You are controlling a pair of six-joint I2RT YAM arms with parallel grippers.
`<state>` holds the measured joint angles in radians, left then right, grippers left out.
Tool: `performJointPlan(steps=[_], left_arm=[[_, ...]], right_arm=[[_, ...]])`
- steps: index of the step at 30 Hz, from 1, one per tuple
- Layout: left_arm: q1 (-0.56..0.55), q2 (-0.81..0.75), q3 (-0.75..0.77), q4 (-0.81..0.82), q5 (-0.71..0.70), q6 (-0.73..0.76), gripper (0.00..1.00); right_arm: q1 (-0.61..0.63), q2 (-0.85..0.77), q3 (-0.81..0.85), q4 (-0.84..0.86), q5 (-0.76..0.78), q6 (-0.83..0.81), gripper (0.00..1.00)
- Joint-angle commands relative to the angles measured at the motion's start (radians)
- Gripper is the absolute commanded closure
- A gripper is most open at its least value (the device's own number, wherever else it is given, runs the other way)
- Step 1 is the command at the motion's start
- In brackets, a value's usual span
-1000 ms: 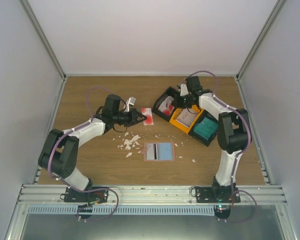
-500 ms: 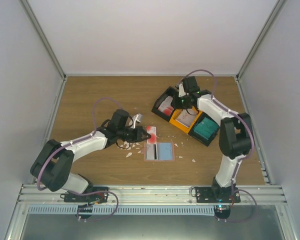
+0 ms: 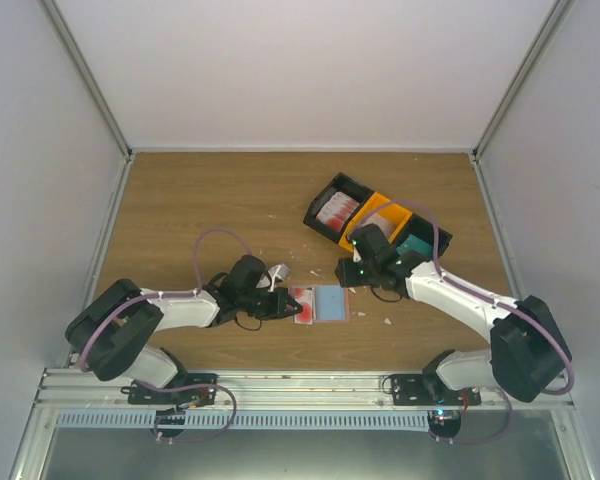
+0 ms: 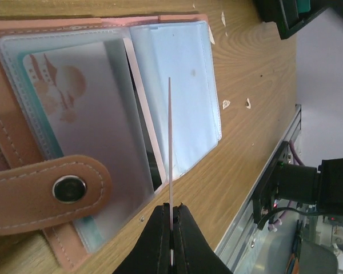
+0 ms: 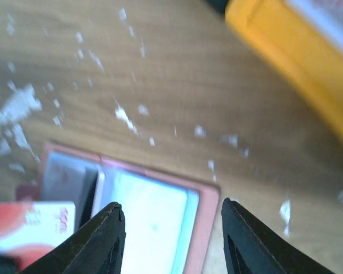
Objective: Put the credit cards into the card holder
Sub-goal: Insert the credit card into the card holder.
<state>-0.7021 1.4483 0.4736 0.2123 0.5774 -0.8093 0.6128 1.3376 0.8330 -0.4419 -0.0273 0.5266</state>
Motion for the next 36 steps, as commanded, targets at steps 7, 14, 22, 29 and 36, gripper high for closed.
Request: performJointPlan(steps=[7,14,22,29,36], left_arm=[[-0.011,0.118,-0.020,0.310,0.008,-0.132,1.00],[-0.008,0.170,0.016,0.290,0.013,-0.123,1.00],[0.008,0.219,0.041,0.294,0.050,-0.134,1.00],[0.019,0.224,0.012,0.278,0.029,-0.178,1.00],[0.023,0.244,0.019,0.319,0.055,-0.179,1.00]], right_arm=[[0.117,0.006,-0.114,0.006,0.031,0.199,0.52],[0.135,0.070,-0.106,-0.031,0.010,0.196,0.54],[0.137,0.121,-0.109,-0.068,0.023,0.185,0.63],[0.141,0.167,-0.106,-0.088,0.053,0.178,0.69],[0.148,0.198,-0.111,-0.082,0.052,0.177,0.73]])
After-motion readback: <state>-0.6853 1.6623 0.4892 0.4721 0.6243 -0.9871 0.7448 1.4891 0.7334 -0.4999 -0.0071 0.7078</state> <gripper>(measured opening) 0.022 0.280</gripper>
